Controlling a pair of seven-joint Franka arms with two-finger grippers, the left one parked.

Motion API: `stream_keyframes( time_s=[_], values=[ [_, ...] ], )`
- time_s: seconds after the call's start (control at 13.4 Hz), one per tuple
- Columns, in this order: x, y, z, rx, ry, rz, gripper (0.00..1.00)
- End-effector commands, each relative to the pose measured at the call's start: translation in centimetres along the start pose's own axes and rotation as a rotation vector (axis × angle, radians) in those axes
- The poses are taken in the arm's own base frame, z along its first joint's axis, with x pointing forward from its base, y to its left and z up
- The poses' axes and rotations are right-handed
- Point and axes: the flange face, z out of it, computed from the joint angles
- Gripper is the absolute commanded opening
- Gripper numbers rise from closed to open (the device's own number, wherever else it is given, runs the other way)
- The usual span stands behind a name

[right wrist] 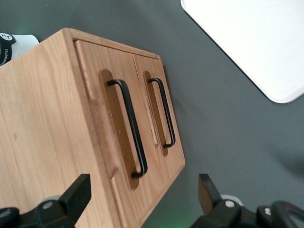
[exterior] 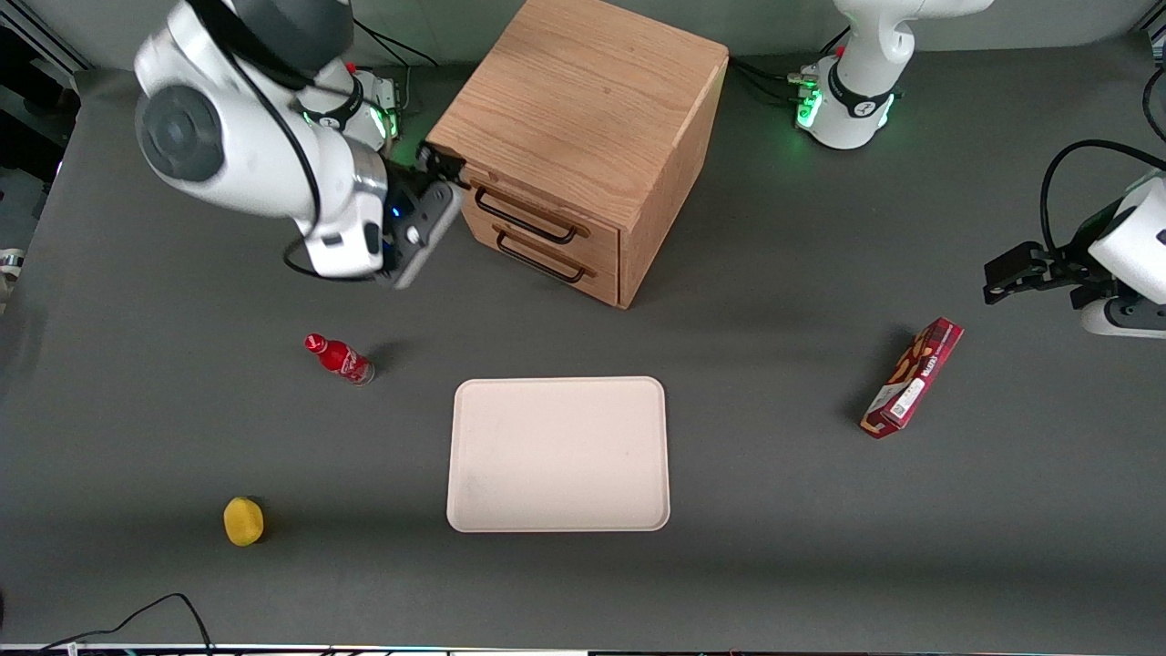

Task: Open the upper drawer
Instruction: 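Move the right gripper to the upper drawer's black handle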

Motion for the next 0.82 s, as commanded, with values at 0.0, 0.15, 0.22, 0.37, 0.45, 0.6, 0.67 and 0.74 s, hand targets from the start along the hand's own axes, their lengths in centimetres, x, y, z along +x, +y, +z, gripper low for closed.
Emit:
stream_keyframes(
  time_s=[0.0,0.15,0.22,0.37,0.45,0.6,0.67,0.74],
  values=[
    [2.3,-0.4,5.0,0.060,-0.014,-0.055,1.00],
    [2.6,-0.3,8.4,0.052,-0.014,-0.068,1.00],
    [2.6,-0.1,9.4,0.045,-0.011,-0.083,1.00],
    [2.3,0.7,11.3,0.040,-0.011,-0.111,1.00],
    [2.2,1.0,12.1,0.039,-0.012,-0.117,1.00],
    [2.1,1.3,13.4,0.034,-0.008,-0.110,1.00],
    [2.0,1.5,13.8,0.030,-0.004,-0.106,1.00],
    [1.9,1.6,14.2,0.026,0.002,-0.103,1.00]
  ],
)
